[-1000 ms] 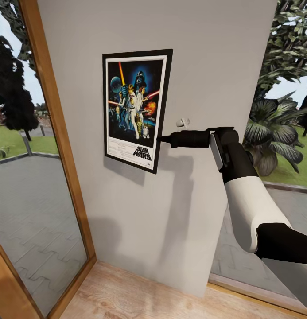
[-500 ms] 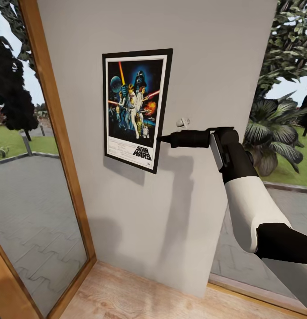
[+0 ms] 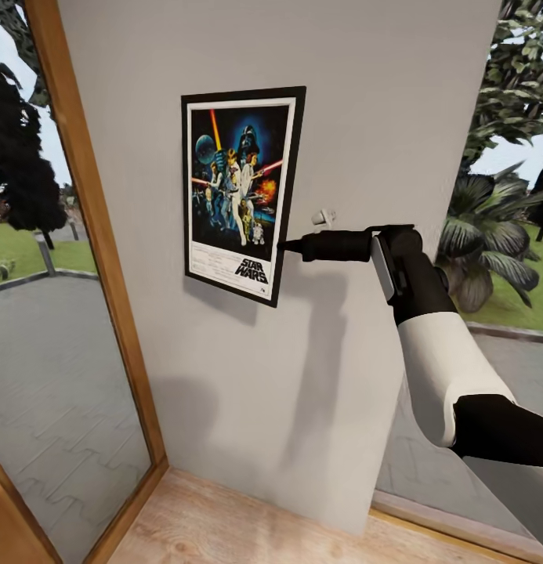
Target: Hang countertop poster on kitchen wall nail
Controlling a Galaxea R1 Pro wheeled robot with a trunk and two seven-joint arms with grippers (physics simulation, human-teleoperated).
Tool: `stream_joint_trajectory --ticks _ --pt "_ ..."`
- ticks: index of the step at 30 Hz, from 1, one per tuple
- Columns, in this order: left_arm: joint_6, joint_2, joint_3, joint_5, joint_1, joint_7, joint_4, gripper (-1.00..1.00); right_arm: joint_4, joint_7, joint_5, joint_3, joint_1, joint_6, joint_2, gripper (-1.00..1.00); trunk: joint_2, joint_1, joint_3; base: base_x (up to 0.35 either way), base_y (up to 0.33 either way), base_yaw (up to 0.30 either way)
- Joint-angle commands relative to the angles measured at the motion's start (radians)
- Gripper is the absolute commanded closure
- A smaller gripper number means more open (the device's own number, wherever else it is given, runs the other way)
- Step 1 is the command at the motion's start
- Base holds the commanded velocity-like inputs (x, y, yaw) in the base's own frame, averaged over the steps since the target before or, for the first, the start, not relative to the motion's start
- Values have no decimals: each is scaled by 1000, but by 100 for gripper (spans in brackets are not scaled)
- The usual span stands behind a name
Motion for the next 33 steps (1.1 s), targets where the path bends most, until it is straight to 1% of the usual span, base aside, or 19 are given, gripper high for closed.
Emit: stream_joint_trajectory --ticks 1,5,11,21,28,33 --pt "-1 0 3 4 0 -7 -1 -100 0 7 6 -2 0 6 1 100 0 1 0 188 -1 0" --pt "-1 0 4 4 1 -7 -1 -100 0 7 6 -2 0 6 1 100 0 1 0 75 0 0" --pt "-1 0 3 4 1 -7 -1 -100 -1 7 6 -2 0 6 0 100 0 1 0 180 0 0" --pt "-1 0 4 4 1 -7 -2 -100 -1 8 6 -2 0 6 1 100 0 1 0 25 0 0" --pt "0 0 3 4 1 -7 -2 -100 0 8 5 -3 0 6 1 100 0 1 0 142 0 0" --pt "-1 0 4 4 1 -7 -2 -100 0 8 5 -3 0 6 1 100 0 1 0 39 0 0"
